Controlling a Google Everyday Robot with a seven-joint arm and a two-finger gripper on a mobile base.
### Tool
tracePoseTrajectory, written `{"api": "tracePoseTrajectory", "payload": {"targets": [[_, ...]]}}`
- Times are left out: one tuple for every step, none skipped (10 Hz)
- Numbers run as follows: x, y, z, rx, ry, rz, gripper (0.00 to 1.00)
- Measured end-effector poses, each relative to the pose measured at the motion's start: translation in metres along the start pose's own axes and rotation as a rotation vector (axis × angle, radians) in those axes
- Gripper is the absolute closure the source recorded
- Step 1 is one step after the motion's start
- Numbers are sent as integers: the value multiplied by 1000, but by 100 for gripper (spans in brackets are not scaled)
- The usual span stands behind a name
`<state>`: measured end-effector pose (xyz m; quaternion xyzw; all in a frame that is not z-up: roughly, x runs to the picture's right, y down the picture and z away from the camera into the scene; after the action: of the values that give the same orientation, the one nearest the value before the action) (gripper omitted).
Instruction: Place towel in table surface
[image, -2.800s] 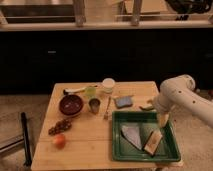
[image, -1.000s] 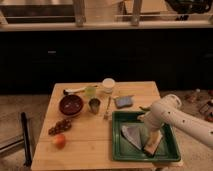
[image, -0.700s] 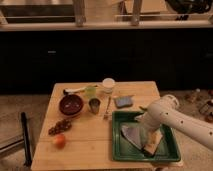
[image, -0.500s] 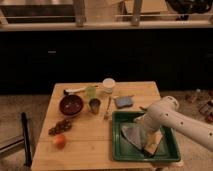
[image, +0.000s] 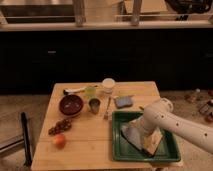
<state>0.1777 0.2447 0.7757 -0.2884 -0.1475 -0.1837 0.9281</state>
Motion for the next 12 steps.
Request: {"api": "tracePoseTrajectory", "payload": {"targets": [[-5, -1, 2, -1, -3, -1, 20], [-8, -2, 4, 0, -3, -1, 20], [-12, -4, 6, 1, -3, 0, 20], [-15, -5, 8, 1, -1, -2, 20], [-18, -8, 10, 0, 0, -4, 20], [-20, -11, 13, -3, 0, -7, 20], [-21, -12, 15, -5, -1, -5, 20], [-21, -13, 18, -6, 1, 0, 20], [-19, -14, 20, -7, 3, 8, 20], [-17, -15, 21, -3, 5, 18, 20], [-15, -15, 22, -3, 8, 26, 20], [-13, -15, 23, -3, 10, 35, 20]]}}
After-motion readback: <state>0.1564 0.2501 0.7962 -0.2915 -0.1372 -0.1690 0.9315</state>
